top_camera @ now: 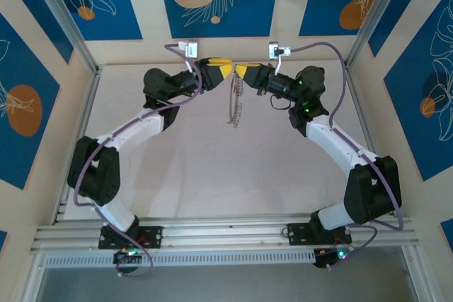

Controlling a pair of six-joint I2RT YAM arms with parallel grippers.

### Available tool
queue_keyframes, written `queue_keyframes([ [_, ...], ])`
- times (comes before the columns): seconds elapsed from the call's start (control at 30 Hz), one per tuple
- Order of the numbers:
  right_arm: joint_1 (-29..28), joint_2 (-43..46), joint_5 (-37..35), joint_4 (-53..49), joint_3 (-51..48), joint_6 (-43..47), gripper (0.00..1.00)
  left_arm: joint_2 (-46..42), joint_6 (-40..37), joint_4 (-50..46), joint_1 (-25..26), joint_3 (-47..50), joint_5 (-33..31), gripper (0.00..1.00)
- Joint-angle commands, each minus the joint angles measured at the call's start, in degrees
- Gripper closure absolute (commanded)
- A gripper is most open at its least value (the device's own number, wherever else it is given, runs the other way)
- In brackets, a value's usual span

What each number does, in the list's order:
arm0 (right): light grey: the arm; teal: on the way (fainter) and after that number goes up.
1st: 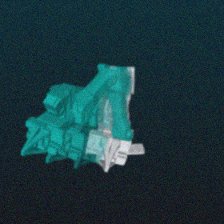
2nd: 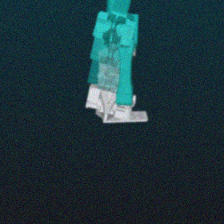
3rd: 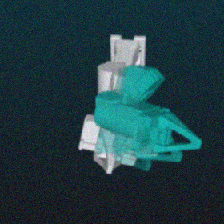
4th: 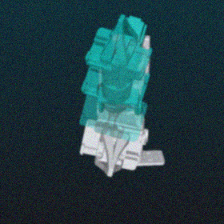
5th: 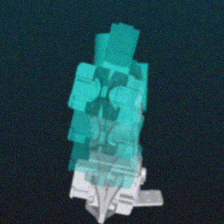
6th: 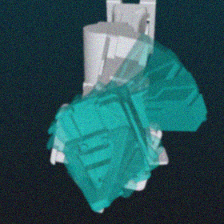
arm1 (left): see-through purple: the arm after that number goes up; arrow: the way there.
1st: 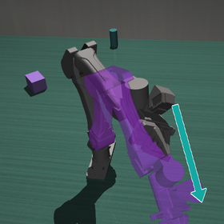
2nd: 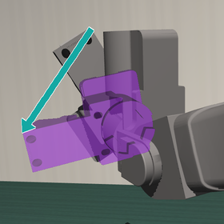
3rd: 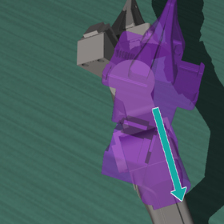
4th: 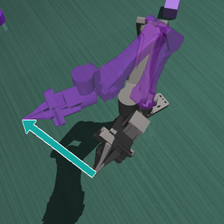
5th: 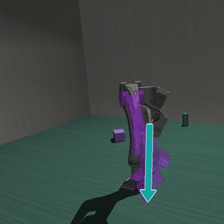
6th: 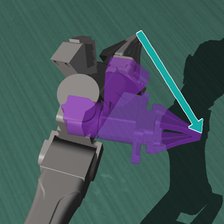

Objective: Put the keys on the keyring

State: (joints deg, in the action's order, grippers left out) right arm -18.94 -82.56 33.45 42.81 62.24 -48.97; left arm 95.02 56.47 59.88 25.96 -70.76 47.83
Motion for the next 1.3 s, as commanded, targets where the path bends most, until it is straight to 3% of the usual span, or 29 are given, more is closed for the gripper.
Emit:
queue_keyframes([
  [0.0,0.7,3.1,-0.4,-2.4,-0.3,2.6,1.0,-4.7,-6.6,-7.1,-2.0,1.0,1.5,0.45],
  [0.1,1.4,3.8,-0.6,-5.3,-0.2,3.9,1.0,-7.8,-15.9,-19.6,-2.8,0.4,0.9,0.35],
  [0.23,2.0,3.6,-0.1,-7.5,0.7,4.7,1.0,-10.4,-32.6,-41.3,-3.3,-3.7,-2.6,0.0],
  [0.33,2.4,3.1,0.6,-9.0,1.9,5.3,1.0,-11.0,-42.4,-53.1,-3.5,-7.1,-6.1,0.0],
  [0.53,2.6,2.1,0.9,-10.6,4.0,6.0,1.0,-11.5,-52.3,-61.7,-3.7,-9.6,-13.8,0.0],
  [0.67,2.5,1.3,1.3,-11.3,5.2,6.7,1.0,-12.8,-54.4,-60.8,-3.8,-8.1,-21.6,0.0],
  [0.73,2.5,0.9,1.8,-12.0,5.8,7.1,1.0,-13.7,-52.4,-57.4,-3.8,-5.7,-28.3,0.0],
  [0.83,2.4,0.3,3.0,-13.8,7.0,8.4,1.0,-14.6,-50.3,-50.2,-3.9,-1.7,-33.3,0.0],
  [1.27,1.8,-0.1,5.4,-23.4,12.0,11.9,1.0,-10.1,-53.4,-59.7,-4.8,-11.7,-28.1,0.0],
])
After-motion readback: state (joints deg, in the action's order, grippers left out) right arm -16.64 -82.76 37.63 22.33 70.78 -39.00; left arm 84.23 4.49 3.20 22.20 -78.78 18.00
